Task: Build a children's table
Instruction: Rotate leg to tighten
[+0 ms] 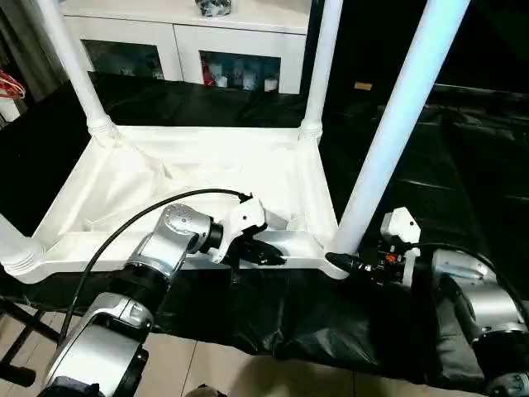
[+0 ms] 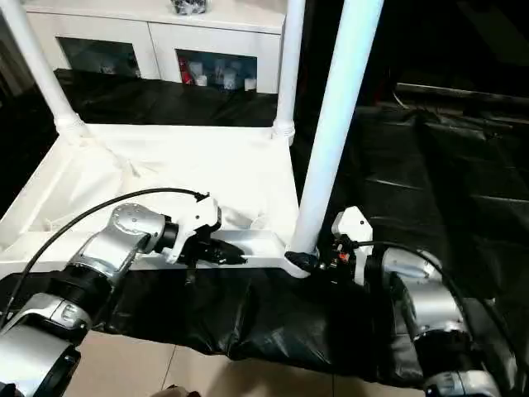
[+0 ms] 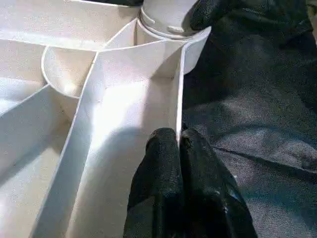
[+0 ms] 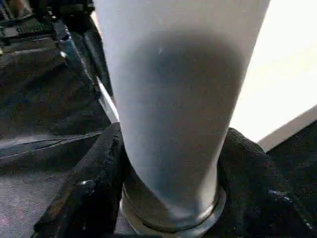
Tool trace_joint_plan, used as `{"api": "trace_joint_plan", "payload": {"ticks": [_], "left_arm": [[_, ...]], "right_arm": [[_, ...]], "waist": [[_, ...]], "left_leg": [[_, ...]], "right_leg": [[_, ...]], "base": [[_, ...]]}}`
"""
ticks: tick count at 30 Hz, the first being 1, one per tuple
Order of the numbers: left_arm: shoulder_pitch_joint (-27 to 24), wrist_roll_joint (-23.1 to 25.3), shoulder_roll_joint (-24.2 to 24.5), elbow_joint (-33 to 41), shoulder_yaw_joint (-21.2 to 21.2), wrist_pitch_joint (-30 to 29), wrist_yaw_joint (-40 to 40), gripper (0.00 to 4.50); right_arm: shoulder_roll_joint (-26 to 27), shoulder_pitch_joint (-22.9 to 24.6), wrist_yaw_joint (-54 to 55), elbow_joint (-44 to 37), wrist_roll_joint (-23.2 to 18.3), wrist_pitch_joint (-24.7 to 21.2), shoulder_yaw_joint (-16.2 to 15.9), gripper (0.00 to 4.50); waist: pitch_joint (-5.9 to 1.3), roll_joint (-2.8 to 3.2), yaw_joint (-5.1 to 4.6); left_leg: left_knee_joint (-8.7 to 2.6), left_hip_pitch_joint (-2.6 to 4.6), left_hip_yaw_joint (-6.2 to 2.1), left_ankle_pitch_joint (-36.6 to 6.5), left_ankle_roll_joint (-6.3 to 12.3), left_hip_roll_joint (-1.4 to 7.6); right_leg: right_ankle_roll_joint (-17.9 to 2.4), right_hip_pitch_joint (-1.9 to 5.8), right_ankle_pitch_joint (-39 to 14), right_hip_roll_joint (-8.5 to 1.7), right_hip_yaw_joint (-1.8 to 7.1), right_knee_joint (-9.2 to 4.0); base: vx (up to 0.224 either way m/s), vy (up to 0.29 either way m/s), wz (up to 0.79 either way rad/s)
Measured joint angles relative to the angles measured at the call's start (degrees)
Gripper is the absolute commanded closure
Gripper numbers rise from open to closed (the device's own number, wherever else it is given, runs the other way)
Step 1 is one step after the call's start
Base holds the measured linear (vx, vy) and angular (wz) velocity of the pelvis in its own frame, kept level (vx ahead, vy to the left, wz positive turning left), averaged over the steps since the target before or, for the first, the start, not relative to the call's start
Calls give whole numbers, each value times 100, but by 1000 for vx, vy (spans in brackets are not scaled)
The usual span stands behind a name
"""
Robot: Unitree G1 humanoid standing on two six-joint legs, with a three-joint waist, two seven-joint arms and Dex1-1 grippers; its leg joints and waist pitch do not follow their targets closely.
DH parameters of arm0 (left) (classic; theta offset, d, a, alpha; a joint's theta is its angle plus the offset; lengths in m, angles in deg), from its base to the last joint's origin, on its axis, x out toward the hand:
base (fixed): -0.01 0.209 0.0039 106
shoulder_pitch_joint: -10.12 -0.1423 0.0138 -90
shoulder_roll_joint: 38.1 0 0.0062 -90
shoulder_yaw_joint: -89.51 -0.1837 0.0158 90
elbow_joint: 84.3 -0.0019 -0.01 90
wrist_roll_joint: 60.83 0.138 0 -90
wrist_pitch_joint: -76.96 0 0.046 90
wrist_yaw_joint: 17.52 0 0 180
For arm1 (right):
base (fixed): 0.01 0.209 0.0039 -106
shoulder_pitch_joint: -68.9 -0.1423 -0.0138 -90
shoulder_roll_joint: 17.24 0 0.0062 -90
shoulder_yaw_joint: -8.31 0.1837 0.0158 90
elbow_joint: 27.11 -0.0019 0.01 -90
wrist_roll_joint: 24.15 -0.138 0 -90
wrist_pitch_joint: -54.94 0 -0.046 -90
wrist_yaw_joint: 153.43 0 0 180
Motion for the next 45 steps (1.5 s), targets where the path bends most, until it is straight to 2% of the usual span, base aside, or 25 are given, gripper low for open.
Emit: {"api": "trace_joint_plan", "payload": {"ticks": [6, 14, 17, 23, 29, 33, 34, 35, 37, 40, 44, 45], "left_arm": [[0, -36, 43, 2, -3, 0, 99, 450], [-48, -35, 53, 40, -1, -12, 97, 450], [-55, 5, 11, 41, 35, -104, -147, 450], [-36, 246, -475, -12, 167, -350, -1390, 450], [43, 387, -872, -136, 213, -560, -2176, 450], [44, 398, -899, -138, 217, -573, -2322, 450], [45, 399, -902, -134, 217, -572, -2317, 450], [45, 399, -900, -125, 216, -570, -2291, 450], [45, 399, -874, -107, 223, -562, -2208, 450], [34, 379, -746, -22, 195, -525, -1940, 450], [-13, 332, -618, 110, 176, -493, -1598, 450], [-62, 261, -533, 204, 136, -473, -1386, 450]], "right_arm": [[-31, -82, -238, -34, -6, -26, -45, 237], [9, 61, -197, -152, -13, -49, -45, 247], [346, 205, 347, -207, -46, -69, 184, 248], [1222, 14, 2542, 233, 207, 20, 628, 248], [1805, -338, 4186, 584, 515, 7, 792, 248], [2026, -454, 4669, 702, 658, 83, 813, 248], [2056, -479, 4709, 737, 677, 104, 840, 193], [2057, -493, 4706, 744, 677, 106, 847, 179], [2080, -491, 4662, 722, 623, 109, 846, 179], [2003, -417, 4323, 562, 589, 97, 824, 136], [1855, -369, 3935, 464, 578, 85, 698, 136], [1704, -331, 3660, 402, 571, 58, 603, 136]], "waist": [[8, -13, 40], [6, -28, 85], [-3, -35, 75], [1, -57, -69], [-17, -93, -189], [-22, -75, -213], [-24, -71, -219], [-24, -70, -222], [-22, -64, -231], [-19, -61, -235], [-18, -58, -225], [-17, -61, -198]], "left_leg": [[-2, -2, 0, 1, 2, 4], [2, 8, 0, 0, 0, 4], [-1, 29, 0, 1, -1, 5], [3, 75, -3, 5, -7, -3], [0, 77, -6, 5, -7, -5], [-1, 77, -5, 5, -7, -8], [-1, 77, -5, 5, -7, -8], [-1, 76, -4, 4, -7, -9], [-8, 75, -3, 4, -7, -11], [-26, 69, -3, 3, -8, -11], [-59, 70, -3, -4, -21, -8], [-73, 67, -3, -5, -22, -6]], "right_leg": [[1, -2, -1, 0, -7, 2], [1, 5, -1, 0, -4, 4], [1, 20, 0, 1, -3, 6], [33, 39, -20, -6, 2, -19], [32, 34, -19, -5, 1, -47], [31, 35, -18, -4, 3, -65], [28, 36, -16, -4, 5, -67], [24, 36, -14, -4, 6, -70], [11, 35, -3, -4, 7, -75], [-17, 26, 26, -1, 5, -82], [-21, 19, 60, 3, 0, -84], [-15, 13, 56, 4, -4, -85]], "base": [[0, 0, 0], [0, 0, 0], [0, 0, 0], [-9, 4, -2], [0, 0, 0], [0, 0, 0], [0, 0, 0], [0, 0, 0], [0, 0, 0], [0, 0, 0], [0, 0, 0], [0, 0, 0]]}}
